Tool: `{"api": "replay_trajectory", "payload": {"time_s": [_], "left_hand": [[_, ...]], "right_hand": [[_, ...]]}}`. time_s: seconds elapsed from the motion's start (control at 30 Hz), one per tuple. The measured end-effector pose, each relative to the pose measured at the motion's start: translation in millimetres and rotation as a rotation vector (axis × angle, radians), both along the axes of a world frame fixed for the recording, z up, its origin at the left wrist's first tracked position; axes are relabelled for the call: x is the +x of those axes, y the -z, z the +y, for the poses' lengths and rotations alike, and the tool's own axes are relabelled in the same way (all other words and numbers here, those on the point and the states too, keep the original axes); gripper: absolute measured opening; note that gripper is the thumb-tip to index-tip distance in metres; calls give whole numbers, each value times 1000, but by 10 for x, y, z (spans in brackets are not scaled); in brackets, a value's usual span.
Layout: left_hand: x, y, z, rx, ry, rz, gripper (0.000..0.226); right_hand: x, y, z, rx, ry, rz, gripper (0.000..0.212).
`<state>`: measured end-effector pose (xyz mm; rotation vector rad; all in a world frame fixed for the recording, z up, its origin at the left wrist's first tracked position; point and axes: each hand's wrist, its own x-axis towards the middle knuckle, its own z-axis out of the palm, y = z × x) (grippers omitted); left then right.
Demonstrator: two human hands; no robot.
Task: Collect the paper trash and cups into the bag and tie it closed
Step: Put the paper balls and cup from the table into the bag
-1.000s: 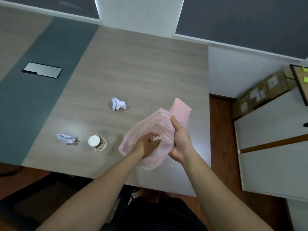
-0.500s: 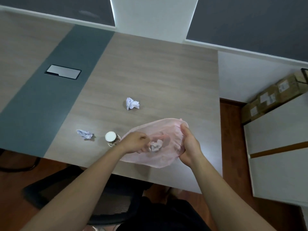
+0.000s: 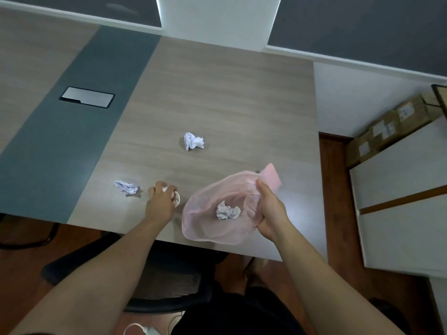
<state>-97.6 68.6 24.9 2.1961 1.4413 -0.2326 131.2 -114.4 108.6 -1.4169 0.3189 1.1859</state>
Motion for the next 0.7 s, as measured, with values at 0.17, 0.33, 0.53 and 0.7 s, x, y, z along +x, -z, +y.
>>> {"api": "replay_trajectory", "payload": {"time_s": [0.17, 0.33, 0.53, 0.7], "left_hand": [[-141, 112, -37, -41, -39, -13, 57], [-215, 37, 35, -109, -471, -494, 34], [-230, -259, 12, -1013, -742, -1315, 30], [-112, -171, -388, -1202, -500, -1071, 48]], "right_hand": [[-37, 0, -70, -22, 18, -11, 35], [-110, 22, -54, -26, 35, -24, 31], [-262, 4, 147, -49, 25, -51, 31], [-412, -70, 302, 5, -11, -12, 30]]}}
